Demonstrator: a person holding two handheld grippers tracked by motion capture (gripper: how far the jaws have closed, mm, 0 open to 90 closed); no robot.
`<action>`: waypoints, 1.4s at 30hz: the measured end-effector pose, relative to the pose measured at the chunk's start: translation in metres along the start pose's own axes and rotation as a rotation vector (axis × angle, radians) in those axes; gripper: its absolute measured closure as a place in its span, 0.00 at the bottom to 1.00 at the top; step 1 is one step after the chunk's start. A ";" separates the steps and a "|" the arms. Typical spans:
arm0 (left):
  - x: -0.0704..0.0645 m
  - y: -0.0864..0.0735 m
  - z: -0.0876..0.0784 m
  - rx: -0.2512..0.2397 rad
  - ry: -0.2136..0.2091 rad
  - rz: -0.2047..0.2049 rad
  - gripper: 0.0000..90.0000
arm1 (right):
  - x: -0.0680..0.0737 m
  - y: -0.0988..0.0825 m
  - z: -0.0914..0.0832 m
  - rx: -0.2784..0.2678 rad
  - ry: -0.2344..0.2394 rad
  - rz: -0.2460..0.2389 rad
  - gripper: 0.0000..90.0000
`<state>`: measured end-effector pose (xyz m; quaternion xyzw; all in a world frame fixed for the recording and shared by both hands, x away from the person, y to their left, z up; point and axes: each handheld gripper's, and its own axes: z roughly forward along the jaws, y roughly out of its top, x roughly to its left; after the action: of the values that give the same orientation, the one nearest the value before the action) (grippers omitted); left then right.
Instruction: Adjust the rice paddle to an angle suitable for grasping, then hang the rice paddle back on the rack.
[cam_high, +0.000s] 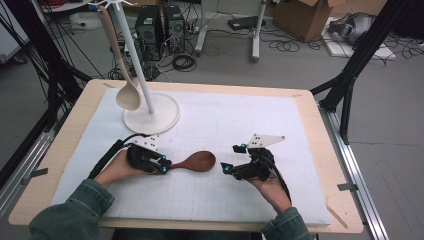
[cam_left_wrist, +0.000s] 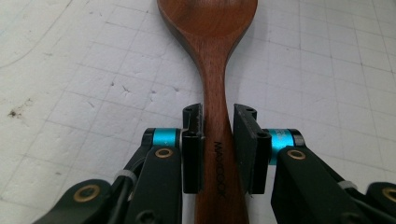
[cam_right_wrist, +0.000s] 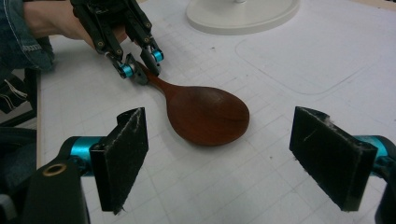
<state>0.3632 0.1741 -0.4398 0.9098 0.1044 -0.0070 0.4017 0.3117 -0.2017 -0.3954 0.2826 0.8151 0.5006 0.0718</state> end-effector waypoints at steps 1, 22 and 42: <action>0.000 0.000 -0.001 0.006 0.009 -0.003 0.81 | 0.000 0.000 0.000 0.001 -0.002 0.001 0.21; -0.008 -0.015 -0.015 0.006 0.073 -0.018 0.75 | -0.003 0.006 0.007 -0.001 0.008 -0.003 0.21; -0.014 -0.009 -0.020 -0.006 0.047 0.017 0.77 | 0.013 0.032 0.059 0.101 0.108 -0.105 0.24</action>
<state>0.3463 0.1925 -0.4313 0.9093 0.1059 0.0179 0.4021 0.3370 -0.1386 -0.3949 0.2154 0.8556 0.4690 0.0394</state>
